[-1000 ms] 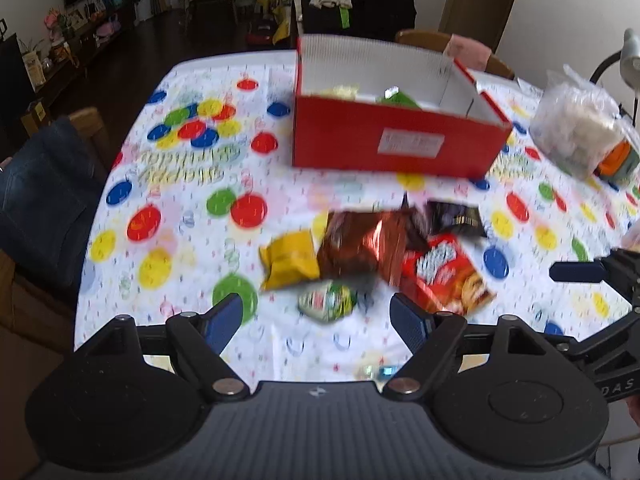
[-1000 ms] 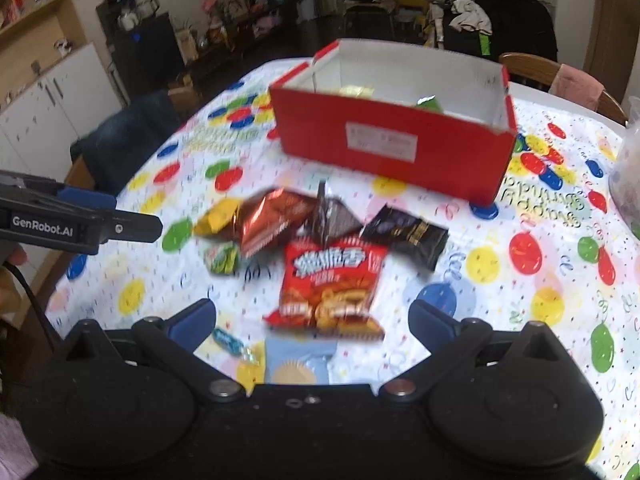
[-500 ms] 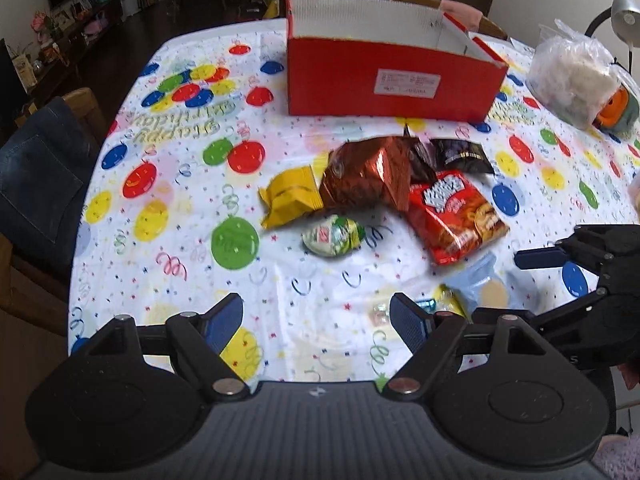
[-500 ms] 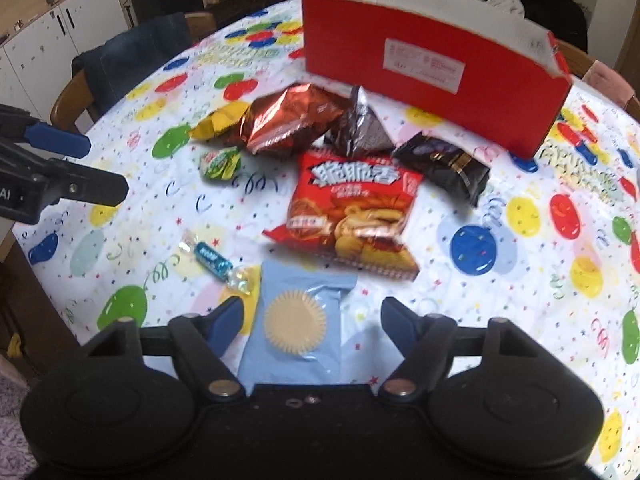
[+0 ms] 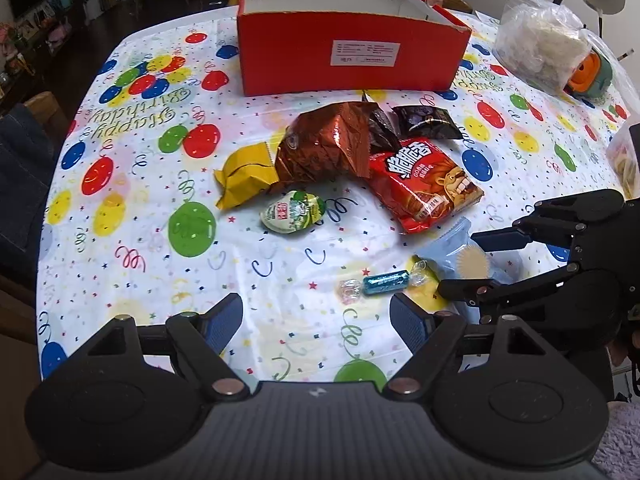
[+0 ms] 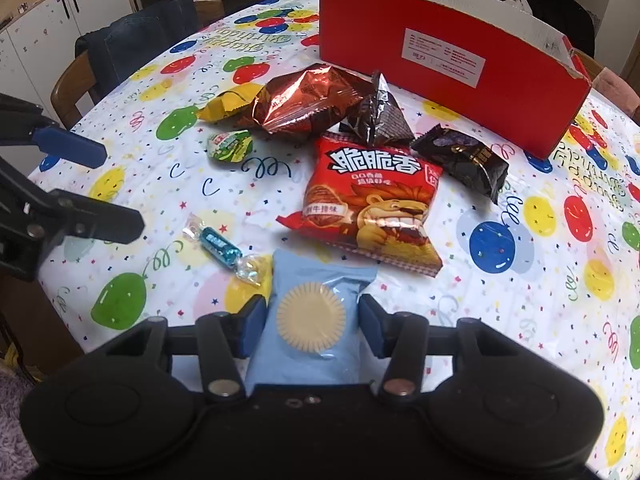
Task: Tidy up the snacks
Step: 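Grasp the blue cookie packet with right gripper while left grasps the blue candy, then carry the cookie packet and blue candy over the red box, then open both grippers to drop the cookie packet and candy in the box, then withdraw both tools from the box back toward the snack pile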
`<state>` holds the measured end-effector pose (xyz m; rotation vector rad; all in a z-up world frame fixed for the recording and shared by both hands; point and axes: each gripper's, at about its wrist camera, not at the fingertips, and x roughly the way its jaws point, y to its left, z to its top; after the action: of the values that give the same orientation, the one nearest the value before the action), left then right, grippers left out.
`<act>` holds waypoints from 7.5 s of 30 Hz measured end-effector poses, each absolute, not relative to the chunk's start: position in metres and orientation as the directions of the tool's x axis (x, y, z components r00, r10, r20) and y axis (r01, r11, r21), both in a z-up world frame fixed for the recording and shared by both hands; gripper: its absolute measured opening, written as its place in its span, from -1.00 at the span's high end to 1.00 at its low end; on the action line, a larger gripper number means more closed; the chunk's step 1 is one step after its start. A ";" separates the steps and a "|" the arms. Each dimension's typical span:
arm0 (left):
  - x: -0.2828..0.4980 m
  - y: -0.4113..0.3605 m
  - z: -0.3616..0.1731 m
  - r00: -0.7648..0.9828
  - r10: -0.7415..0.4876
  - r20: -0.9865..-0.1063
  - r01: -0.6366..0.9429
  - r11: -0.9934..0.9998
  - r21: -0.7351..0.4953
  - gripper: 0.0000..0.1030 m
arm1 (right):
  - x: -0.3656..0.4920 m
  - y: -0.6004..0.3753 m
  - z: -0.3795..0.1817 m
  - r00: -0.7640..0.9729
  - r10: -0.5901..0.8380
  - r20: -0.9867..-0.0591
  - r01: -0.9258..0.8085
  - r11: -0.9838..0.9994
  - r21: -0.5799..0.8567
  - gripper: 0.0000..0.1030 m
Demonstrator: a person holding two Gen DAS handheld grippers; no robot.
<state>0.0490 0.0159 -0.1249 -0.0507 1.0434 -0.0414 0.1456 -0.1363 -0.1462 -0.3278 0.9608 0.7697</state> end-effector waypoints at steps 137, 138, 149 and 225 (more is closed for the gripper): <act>0.398 0.034 -0.096 0.289 0.164 -0.943 -0.104 0.985 0.140 0.79 | 0.485 -0.051 -0.109 0.211 0.436 -0.875 -0.704 0.689 0.174 0.10; 0.398 0.034 -0.097 0.283 0.164 -0.945 -0.103 0.985 0.140 0.79 | 0.486 -0.051 -0.110 0.205 0.432 -0.878 -0.705 0.688 0.173 0.10; 0.395 0.031 -0.106 0.260 0.184 -0.948 -0.112 0.981 0.160 0.79 | 0.486 -0.045 -0.120 0.160 0.406 -0.900 -0.726 0.666 0.171 0.12; 0.113 0.093 -0.071 0.630 -0.001 -0.777 -0.086 0.994 -0.071 -0.62 | 0.202 -0.142 -0.069 0.480 0.487 -0.730 -0.448 0.851 0.273 -1.00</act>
<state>0.1126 0.0926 -0.0711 -0.1043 0.8883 0.0489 0.2020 -0.1418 -0.0689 0.0463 0.9057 0.5706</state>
